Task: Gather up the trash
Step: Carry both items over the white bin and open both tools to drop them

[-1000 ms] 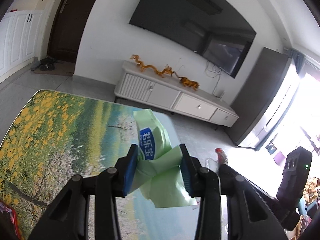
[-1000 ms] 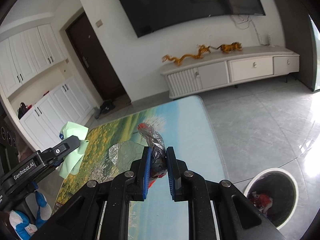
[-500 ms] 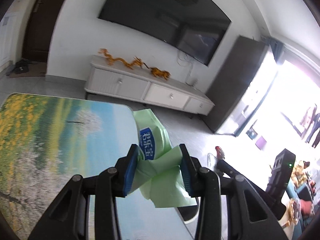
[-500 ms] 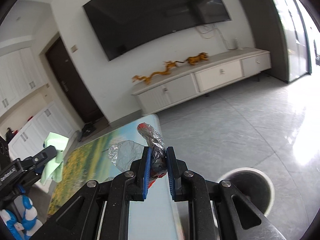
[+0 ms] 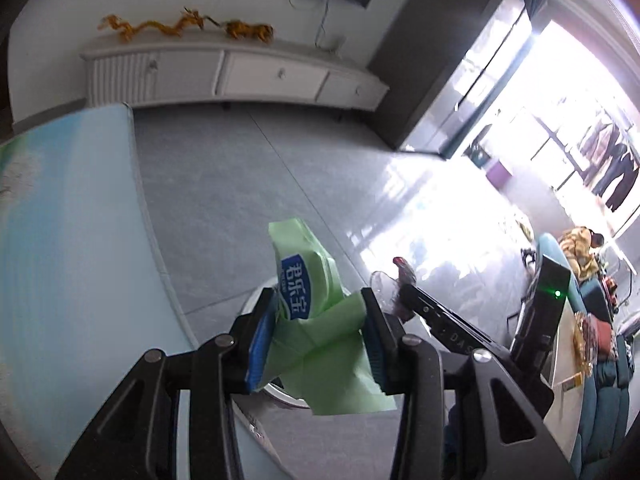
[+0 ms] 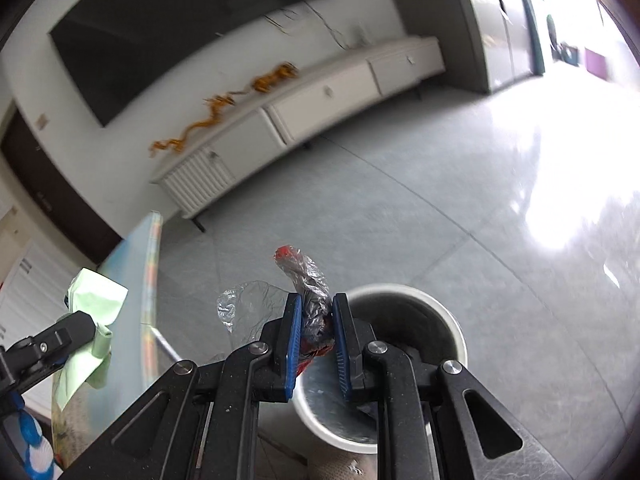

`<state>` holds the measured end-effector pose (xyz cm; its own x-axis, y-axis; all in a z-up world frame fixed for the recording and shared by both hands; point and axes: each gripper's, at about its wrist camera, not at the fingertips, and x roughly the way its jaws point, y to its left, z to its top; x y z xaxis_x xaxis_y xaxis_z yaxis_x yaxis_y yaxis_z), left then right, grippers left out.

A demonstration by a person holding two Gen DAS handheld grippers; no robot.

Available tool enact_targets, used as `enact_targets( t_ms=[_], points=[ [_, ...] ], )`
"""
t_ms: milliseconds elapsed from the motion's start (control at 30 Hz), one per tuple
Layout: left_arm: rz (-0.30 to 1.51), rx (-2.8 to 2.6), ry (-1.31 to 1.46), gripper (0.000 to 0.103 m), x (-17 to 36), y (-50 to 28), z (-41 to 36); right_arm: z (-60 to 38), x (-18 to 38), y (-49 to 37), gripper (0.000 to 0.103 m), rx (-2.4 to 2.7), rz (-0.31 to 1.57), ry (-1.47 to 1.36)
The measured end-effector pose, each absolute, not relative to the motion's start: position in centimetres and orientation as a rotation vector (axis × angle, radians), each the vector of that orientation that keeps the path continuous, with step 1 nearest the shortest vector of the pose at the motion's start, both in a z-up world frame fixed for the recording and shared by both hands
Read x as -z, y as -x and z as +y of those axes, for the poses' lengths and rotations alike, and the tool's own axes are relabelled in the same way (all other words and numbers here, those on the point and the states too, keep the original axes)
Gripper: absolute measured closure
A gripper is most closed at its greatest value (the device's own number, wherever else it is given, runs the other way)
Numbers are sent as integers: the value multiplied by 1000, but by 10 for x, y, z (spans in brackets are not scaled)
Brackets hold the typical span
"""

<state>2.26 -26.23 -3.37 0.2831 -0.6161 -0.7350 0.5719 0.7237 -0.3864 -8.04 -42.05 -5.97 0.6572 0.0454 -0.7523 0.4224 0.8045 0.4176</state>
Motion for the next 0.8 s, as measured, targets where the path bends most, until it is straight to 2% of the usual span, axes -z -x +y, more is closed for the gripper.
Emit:
enact_targets(
  t_ms=[100,267,333,400,433,600,800],
  points=[
    [1054,805,17,61,55,-29,-286,-433,86,77,87,250,890,-642],
    [1133,824,11,53,87,-41,-312,-444,121,71,84,285,964,-668],
    [1156,831,12,46,95,-46,-314,-447,133,68,72,301,994,-676],
    [1170,840,13,45,101,-51,-320,-449,140,66,65,319,1012,-680],
    [1175,844,12,45,102,-52,-323,-451,143,66,65,324,1020,-684],
    [1166,835,10,44,100,-54,-326,-455,144,70,61,342,1025,-686],
    [1083,796,43,44,67,-49,-302,-449,113,73,57,323,976,-665]
  ],
)
